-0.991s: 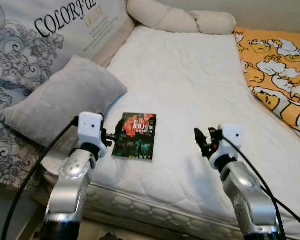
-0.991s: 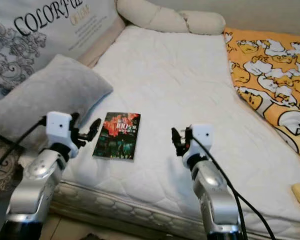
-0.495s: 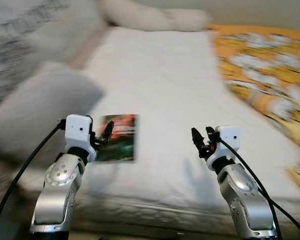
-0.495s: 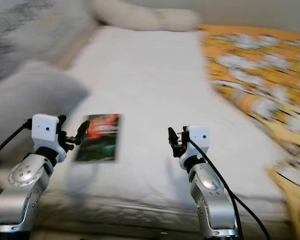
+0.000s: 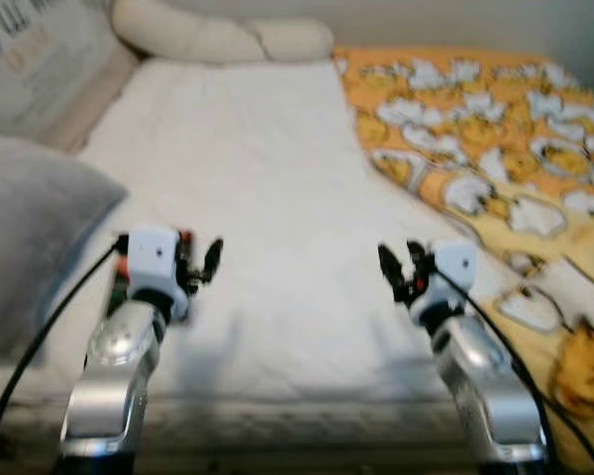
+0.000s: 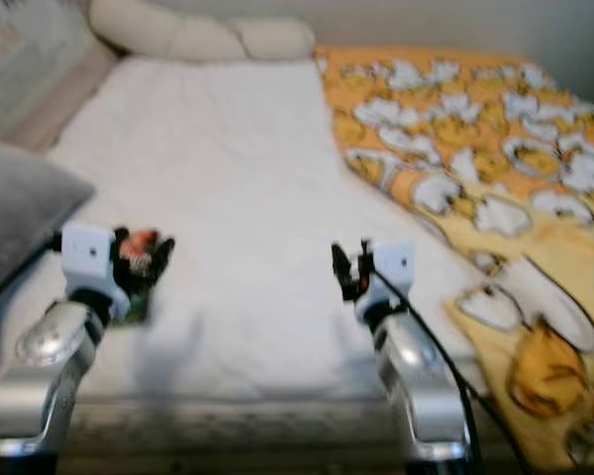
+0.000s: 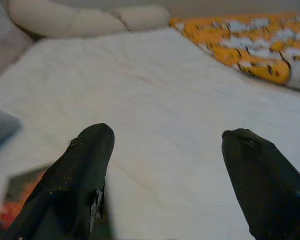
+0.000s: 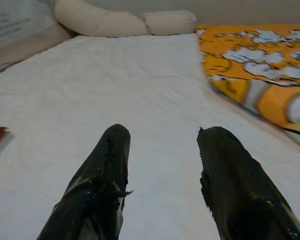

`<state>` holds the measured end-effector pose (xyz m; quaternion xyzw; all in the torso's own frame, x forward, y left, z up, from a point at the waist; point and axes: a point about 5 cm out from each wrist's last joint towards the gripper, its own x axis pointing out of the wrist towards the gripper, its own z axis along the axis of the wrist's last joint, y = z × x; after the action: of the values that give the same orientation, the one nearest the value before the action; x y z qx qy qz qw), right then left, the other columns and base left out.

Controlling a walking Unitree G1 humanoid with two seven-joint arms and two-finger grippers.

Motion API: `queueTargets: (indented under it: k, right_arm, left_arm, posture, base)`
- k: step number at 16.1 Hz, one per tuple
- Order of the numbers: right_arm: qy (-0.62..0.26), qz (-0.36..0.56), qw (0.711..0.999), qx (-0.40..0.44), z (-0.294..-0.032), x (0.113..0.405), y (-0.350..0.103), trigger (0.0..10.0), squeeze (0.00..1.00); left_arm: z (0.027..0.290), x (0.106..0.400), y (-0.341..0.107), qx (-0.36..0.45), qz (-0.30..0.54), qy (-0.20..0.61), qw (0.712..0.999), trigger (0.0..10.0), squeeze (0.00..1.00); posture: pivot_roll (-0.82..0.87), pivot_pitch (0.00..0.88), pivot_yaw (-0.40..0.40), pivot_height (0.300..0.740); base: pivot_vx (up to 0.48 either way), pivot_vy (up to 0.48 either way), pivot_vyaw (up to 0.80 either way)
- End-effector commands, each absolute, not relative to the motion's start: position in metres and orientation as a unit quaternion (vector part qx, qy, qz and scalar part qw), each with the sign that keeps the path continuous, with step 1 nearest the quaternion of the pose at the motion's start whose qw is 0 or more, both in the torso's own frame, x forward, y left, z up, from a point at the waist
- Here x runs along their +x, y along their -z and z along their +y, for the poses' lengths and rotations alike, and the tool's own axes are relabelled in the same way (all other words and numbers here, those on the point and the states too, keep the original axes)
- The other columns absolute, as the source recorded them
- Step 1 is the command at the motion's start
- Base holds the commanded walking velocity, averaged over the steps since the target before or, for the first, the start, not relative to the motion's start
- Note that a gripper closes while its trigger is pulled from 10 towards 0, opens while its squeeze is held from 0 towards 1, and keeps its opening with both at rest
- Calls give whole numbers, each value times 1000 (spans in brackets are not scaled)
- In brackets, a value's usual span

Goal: Clean up the room

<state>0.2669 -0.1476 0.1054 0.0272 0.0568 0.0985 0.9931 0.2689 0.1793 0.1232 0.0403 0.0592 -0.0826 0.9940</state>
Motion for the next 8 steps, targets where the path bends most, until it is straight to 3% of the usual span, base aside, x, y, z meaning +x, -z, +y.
queueTargets:
  k: [1, 4, 8]
  right_arm:
    - [-93, 64, 994, 7, -152, 268, -104, 10000, 0]
    - [-115, 58, 990, -57, -151, 273, -104, 10000, 0]
    - [-140, 58, 985, -76, -146, 276, -105, 10000, 0]
  left_arm:
    - [176, 270, -124, 44, 57, 85, 994, 10000, 0]
    - [178, 271, -124, 47, 56, 79, 994, 10000, 0]
    - [176, 274, -125, 53, 54, 85, 993, 10000, 0]
  posture:
    - [-26, 0, -9, 740]
    - [-26, 0, -9, 740]
    - [-35, 0, -1, 740]
  base:
    - [0, -296, 0]
    - [0, -299, 0]
    - [0, -295, 0]
